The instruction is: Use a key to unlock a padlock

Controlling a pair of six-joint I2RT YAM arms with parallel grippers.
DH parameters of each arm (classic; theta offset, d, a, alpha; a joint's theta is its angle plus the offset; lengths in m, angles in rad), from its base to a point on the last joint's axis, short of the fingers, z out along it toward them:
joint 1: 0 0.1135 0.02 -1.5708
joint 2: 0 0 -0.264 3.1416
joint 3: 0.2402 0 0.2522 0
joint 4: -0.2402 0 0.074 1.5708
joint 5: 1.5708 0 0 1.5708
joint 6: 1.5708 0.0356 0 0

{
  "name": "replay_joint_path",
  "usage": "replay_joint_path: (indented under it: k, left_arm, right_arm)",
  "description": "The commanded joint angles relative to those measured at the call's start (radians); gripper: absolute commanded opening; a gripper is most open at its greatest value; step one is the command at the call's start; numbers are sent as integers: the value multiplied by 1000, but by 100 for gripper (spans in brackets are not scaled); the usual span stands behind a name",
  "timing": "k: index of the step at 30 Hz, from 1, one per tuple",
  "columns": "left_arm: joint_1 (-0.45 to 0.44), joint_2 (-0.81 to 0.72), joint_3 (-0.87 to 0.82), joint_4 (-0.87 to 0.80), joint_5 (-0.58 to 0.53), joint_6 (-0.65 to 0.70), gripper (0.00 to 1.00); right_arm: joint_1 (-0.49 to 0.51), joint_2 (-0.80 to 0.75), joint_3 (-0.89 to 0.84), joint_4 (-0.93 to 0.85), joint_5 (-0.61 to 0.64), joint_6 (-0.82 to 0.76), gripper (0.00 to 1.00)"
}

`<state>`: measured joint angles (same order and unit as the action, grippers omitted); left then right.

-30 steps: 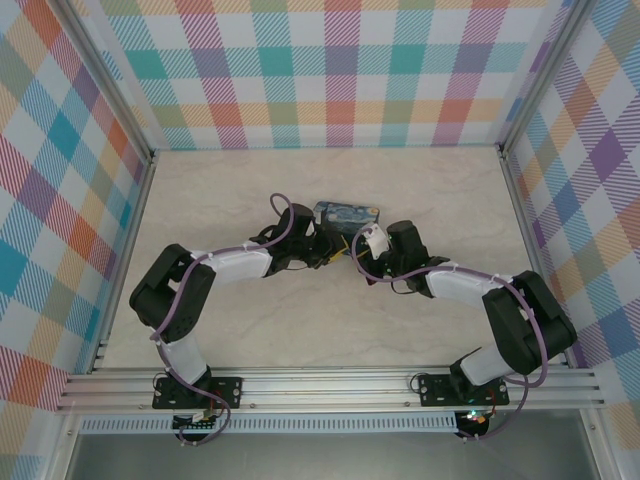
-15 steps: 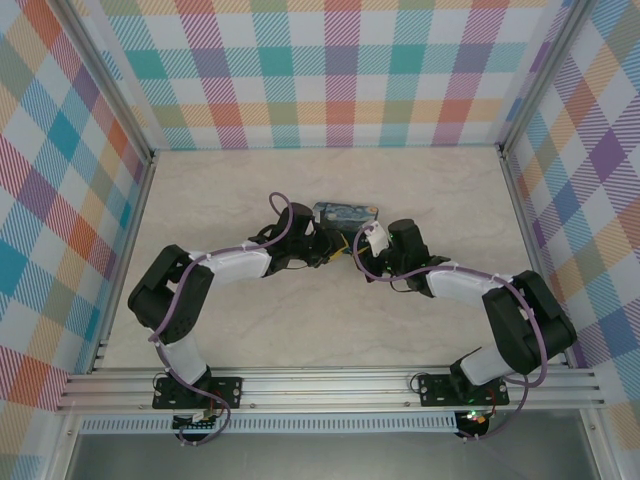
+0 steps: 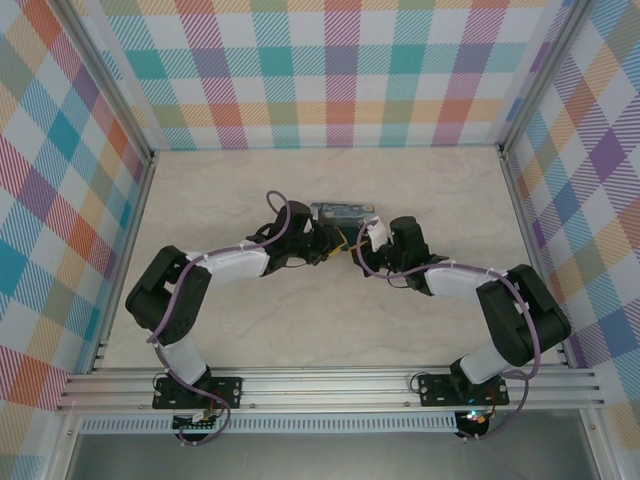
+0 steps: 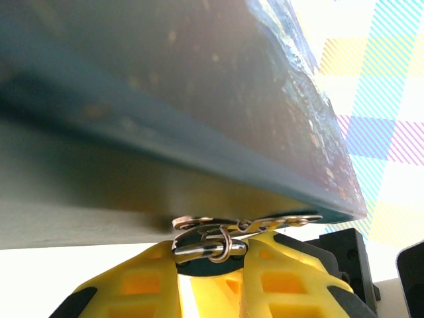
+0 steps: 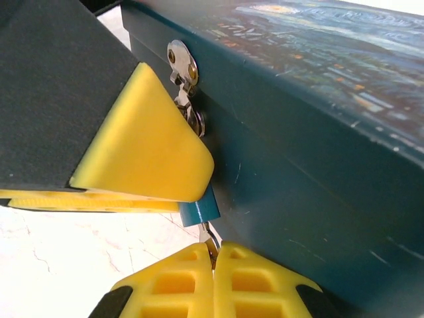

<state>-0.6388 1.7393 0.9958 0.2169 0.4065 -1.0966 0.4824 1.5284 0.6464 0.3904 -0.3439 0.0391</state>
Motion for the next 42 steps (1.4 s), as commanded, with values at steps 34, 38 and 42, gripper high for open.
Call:
replay_joint_path:
  k: [34, 38, 42]
  left_arm:
    - [-9, -99, -153, 103, -48, -32, 49]
    - [-7, -154, -205, 94, -79, -35, 54]
    - [-9, -142, -252, 187, -66, -85, 53]
  right_arm:
    - [82, 51, -2, -178, -91, 475, 0]
    - [87, 31, 0, -197, -98, 527, 0]
    - [87, 16, 0, -181, -124, 646, 0]
